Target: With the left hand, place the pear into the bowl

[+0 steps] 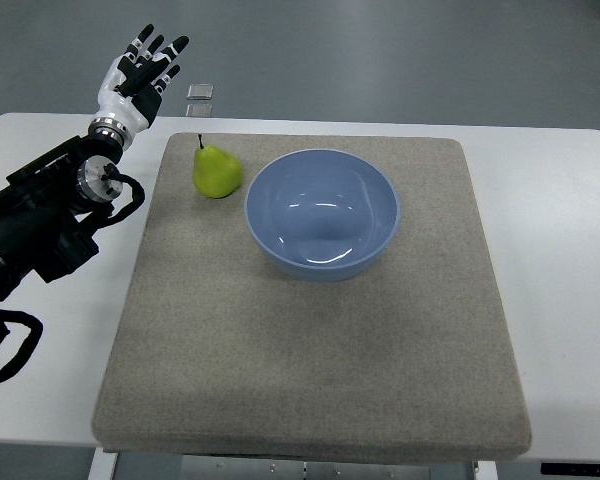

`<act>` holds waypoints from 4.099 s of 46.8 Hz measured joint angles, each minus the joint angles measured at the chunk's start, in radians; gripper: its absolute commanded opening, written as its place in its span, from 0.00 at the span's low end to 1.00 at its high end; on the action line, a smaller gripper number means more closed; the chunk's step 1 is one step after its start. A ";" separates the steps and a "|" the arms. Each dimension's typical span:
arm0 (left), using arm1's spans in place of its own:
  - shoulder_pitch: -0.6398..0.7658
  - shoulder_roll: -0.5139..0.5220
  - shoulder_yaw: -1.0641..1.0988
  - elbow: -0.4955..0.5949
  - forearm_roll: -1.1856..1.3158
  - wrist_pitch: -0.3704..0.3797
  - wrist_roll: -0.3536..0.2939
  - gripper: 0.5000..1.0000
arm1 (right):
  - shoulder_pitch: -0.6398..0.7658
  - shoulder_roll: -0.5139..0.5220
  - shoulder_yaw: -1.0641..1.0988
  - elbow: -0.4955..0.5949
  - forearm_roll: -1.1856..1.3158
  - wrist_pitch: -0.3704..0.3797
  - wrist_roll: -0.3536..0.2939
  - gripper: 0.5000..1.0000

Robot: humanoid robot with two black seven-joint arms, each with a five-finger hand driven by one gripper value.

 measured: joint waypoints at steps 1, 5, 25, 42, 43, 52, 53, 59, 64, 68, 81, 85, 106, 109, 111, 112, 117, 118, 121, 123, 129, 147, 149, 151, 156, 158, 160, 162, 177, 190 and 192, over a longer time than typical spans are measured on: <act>0.000 0.000 0.000 -0.001 0.000 0.000 0.000 0.99 | 0.000 0.000 0.000 0.000 0.000 0.000 0.000 0.85; -0.001 0.000 -0.001 -0.001 0.000 0.000 0.000 0.99 | 0.000 0.000 0.000 0.000 0.000 0.000 0.000 0.85; -0.006 0.014 0.003 -0.029 0.000 -0.002 0.000 0.98 | 0.000 0.000 0.000 0.000 0.000 0.000 0.000 0.85; -0.011 0.040 0.023 -0.075 0.118 -0.003 0.011 0.98 | 0.000 0.000 0.000 0.000 0.000 0.000 0.000 0.85; -0.011 0.043 0.024 -0.077 0.130 -0.003 0.011 0.98 | 0.000 0.000 0.000 0.000 0.000 0.000 0.000 0.85; -0.027 0.082 0.024 -0.132 0.283 -0.003 0.012 0.98 | 0.000 0.000 0.000 0.000 0.000 0.000 0.000 0.85; -0.027 0.090 0.024 -0.145 0.301 -0.003 0.012 0.98 | 0.000 0.000 0.000 0.000 0.000 0.000 0.000 0.85; -0.028 0.151 0.025 -0.244 0.406 -0.003 0.022 0.98 | 0.000 0.000 0.000 0.000 0.000 0.000 0.000 0.85; -0.028 0.212 0.027 -0.333 0.477 -0.007 0.063 0.98 | 0.000 0.000 0.000 0.000 0.000 0.000 0.000 0.85; -0.028 0.238 0.061 -0.362 0.533 -0.026 0.097 0.98 | 0.000 0.000 0.000 0.000 0.000 0.000 0.000 0.85; -0.052 0.277 0.103 -0.371 0.769 -0.057 0.094 0.98 | 0.000 0.000 0.000 0.000 0.000 0.000 0.000 0.85; -0.054 0.292 0.103 -0.383 0.876 -0.056 0.087 0.98 | 0.000 0.000 0.000 0.000 0.000 0.000 0.000 0.85; -0.135 0.414 0.212 -0.484 1.324 -0.060 0.078 0.98 | 0.000 0.000 0.000 0.000 0.000 0.000 0.000 0.85; -0.148 0.414 0.242 -0.483 1.353 -0.060 0.067 0.98 | 0.000 0.000 0.000 0.000 0.000 0.000 0.000 0.85; -0.162 0.413 0.262 -0.479 1.375 -0.060 0.059 0.98 | 0.000 0.000 0.000 0.000 0.000 0.000 0.000 0.85; -0.168 0.412 0.270 -0.475 1.383 -0.060 0.058 0.98 | 0.000 0.000 0.000 0.000 0.000 0.000 0.000 0.85; -0.184 0.394 0.299 -0.469 1.420 -0.057 0.057 0.98 | 0.000 0.000 0.000 0.000 0.000 0.000 0.000 0.85; -0.184 0.391 0.301 -0.469 1.425 -0.057 0.057 0.98 | 0.000 0.000 0.000 0.000 0.000 0.000 0.000 0.85; -0.184 0.376 0.302 -0.467 1.444 -0.050 0.057 0.97 | 0.000 0.000 0.000 0.000 0.000 0.000 0.000 0.85; -0.182 0.366 0.303 -0.463 1.459 -0.046 0.057 0.97 | 0.000 0.000 0.000 0.000 0.000 0.000 0.000 0.85; -0.173 0.345 0.304 -0.453 1.519 -0.043 0.057 0.96 | -0.001 0.000 0.000 0.000 0.000 0.000 0.000 0.85; -0.172 0.338 0.338 -0.449 1.654 -0.043 0.050 0.95 | 0.000 0.000 0.000 0.000 0.000 0.000 0.000 0.85; -0.172 0.338 0.342 -0.449 1.658 -0.043 0.047 0.95 | 0.000 0.000 0.000 0.000 0.000 0.000 0.000 0.85; -0.171 0.337 0.343 -0.449 1.659 -0.043 0.046 0.95 | 0.000 0.000 0.000 0.000 0.000 0.000 0.000 0.85; -0.169 0.326 0.344 -0.449 1.657 -0.040 0.046 0.95 | 0.000 0.000 0.000 0.000 0.000 0.000 0.000 0.85; -0.168 0.321 0.343 -0.448 1.655 -0.039 0.047 0.95 | 0.000 0.000 0.000 0.000 0.000 0.000 0.000 0.85; -0.167 0.316 0.343 -0.439 1.651 -0.039 0.048 0.95 | 0.000 0.000 0.000 0.000 0.000 0.000 0.000 0.85; -0.167 0.307 0.343 -0.423 1.647 -0.034 0.048 0.95 | 0.000 0.000 0.000 0.000 0.000 0.000 0.000 0.85; -0.134 0.272 0.344 -0.369 1.656 -0.031 0.044 0.95 | 0.000 0.000 0.000 0.000 0.000 0.000 0.000 0.85; -0.132 0.266 0.377 -0.374 1.656 -0.035 0.041 0.95 | 0.000 0.000 0.000 0.000 0.000 0.000 0.000 0.85; -0.132 0.263 0.377 -0.372 1.650 -0.034 0.041 0.94 | 0.000 0.000 0.000 0.000 0.000 0.000 0.000 0.85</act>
